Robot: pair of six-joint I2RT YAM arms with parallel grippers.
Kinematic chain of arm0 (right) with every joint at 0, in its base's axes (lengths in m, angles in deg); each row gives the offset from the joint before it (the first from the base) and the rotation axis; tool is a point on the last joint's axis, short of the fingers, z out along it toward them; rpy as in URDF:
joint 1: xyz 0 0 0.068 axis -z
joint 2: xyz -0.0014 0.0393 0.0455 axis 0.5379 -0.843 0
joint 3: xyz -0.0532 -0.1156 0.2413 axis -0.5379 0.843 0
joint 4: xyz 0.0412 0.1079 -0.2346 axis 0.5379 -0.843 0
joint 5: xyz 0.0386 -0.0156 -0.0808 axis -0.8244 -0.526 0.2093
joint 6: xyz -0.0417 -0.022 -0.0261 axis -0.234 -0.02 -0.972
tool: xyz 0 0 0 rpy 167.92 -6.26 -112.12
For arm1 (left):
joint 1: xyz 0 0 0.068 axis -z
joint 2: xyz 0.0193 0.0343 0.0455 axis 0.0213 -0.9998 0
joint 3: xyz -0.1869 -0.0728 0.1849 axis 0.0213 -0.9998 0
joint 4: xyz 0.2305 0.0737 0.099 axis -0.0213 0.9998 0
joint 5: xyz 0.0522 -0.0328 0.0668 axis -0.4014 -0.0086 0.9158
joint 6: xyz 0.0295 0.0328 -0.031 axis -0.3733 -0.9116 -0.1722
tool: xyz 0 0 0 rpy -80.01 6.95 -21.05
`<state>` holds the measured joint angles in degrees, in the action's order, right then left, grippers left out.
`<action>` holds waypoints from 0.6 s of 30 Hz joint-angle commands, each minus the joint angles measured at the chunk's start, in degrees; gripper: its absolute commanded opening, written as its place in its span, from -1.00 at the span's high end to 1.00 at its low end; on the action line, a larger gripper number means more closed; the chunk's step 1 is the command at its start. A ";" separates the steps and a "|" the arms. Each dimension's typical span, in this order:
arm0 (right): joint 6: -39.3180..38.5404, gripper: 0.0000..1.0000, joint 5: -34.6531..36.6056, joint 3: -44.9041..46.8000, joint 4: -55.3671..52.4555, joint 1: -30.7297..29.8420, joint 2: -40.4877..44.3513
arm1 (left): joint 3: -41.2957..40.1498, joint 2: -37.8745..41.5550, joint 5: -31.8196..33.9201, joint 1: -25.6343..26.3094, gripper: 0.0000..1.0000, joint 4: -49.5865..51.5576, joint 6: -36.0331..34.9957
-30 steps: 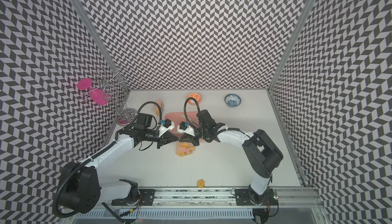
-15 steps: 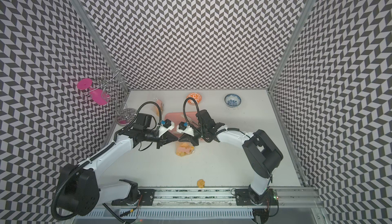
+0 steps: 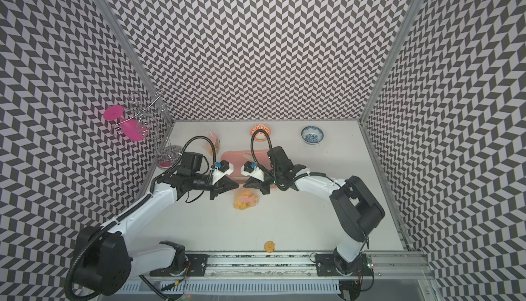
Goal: Put the cookies into a resealable bag to prevent moisture
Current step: Close the ziploc bag at the center of the board.
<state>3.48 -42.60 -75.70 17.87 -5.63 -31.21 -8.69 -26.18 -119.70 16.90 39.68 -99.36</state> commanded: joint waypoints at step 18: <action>0.99 0.78 3.51 5.63 0.93 4.66 4.95 | 0.10 1.45 0.86 -0.07 1.00 -0.05 -0.94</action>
<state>4.36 -40.79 -71.61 17.74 -2.86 -28.17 -8.69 -25.98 -118.63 17.04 39.11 -99.27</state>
